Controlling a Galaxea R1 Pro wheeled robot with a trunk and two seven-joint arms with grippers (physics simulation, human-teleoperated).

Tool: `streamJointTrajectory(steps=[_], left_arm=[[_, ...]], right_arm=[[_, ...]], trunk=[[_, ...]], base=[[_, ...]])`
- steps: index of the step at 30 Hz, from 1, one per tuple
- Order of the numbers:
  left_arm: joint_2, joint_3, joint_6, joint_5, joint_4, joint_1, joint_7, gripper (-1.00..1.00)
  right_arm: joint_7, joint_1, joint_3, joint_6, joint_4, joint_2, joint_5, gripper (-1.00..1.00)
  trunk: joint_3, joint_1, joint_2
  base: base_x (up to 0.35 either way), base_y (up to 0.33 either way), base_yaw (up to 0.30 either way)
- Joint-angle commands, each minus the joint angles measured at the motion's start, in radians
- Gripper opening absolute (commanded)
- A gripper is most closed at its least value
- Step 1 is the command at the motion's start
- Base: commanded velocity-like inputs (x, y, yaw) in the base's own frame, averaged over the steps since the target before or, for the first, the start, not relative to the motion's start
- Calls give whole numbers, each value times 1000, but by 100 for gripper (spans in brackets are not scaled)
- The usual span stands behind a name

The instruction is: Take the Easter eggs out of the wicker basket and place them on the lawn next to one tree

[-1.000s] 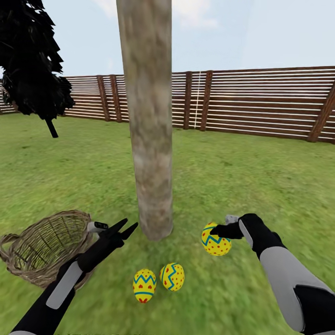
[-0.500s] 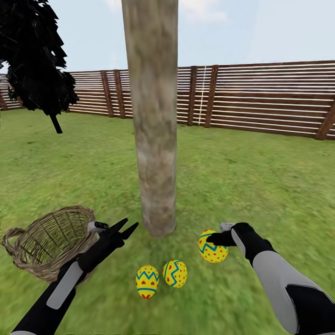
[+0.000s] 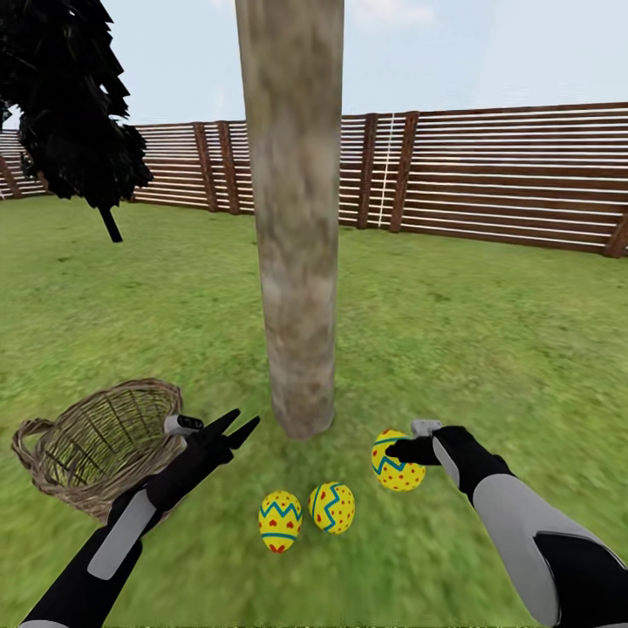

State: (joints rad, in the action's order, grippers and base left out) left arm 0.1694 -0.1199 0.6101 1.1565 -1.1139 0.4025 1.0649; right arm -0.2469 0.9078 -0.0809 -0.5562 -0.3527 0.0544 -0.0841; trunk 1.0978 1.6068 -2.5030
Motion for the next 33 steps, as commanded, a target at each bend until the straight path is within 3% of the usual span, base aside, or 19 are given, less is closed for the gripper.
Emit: streamJointTrajectory(steps=[1,9,16,33], left_arm=[[1,-3,8,9,0,1,0,100],[1,-3,8,9,0,1,0,100],[1,-3,9,8,0,0,0,100],[1,-4,9,7,0,1,0,100]], right_arm=[[-6,0,-8,12,5,-1,-9,-100],[16,-1,-8,132,95,-2,-47,-100],[65,-1,-10,248,145,-2,-46,-100],[72,-44,-8,366,146,-25,-49,-100]], trunk=[[3,0,0],[15,0,0],[26,0,0],[53,0,0]], base=[[0,0,2],[0,0,0],[0,0,0],[0,0,0]])
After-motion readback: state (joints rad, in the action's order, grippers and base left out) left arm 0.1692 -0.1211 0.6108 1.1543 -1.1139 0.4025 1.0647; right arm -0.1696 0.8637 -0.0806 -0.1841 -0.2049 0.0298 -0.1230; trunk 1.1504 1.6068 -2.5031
